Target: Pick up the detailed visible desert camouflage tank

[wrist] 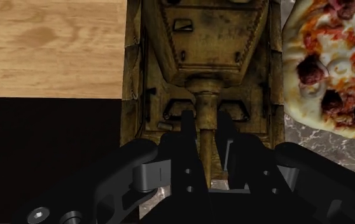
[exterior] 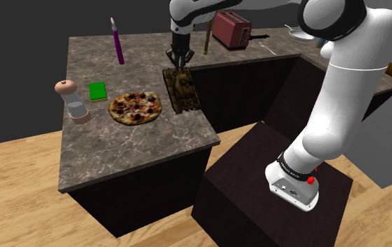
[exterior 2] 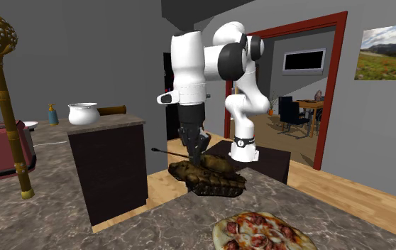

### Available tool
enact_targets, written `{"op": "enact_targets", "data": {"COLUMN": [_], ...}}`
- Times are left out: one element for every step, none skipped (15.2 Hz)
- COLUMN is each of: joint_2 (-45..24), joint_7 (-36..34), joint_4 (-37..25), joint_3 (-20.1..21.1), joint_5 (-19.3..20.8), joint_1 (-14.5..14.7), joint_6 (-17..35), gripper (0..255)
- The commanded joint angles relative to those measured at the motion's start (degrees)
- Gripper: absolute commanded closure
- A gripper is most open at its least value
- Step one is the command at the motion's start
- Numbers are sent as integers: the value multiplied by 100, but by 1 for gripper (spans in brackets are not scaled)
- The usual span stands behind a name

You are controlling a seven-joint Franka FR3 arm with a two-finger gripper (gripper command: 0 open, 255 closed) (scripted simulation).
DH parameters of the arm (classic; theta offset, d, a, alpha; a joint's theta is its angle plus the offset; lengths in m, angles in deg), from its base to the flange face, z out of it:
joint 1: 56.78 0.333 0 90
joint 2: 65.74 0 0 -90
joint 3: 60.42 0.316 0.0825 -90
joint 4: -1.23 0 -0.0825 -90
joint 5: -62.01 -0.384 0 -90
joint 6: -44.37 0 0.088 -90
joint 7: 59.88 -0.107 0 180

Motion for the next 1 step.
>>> {"op": "enact_targets", "data": {"joint_2": [19], "joint_7": [0], "joint_4": [-30], "joint_3": [1], "joint_5": [-2], "joint_1": [-1], "joint_6": [-37], "gripper": [255]}}
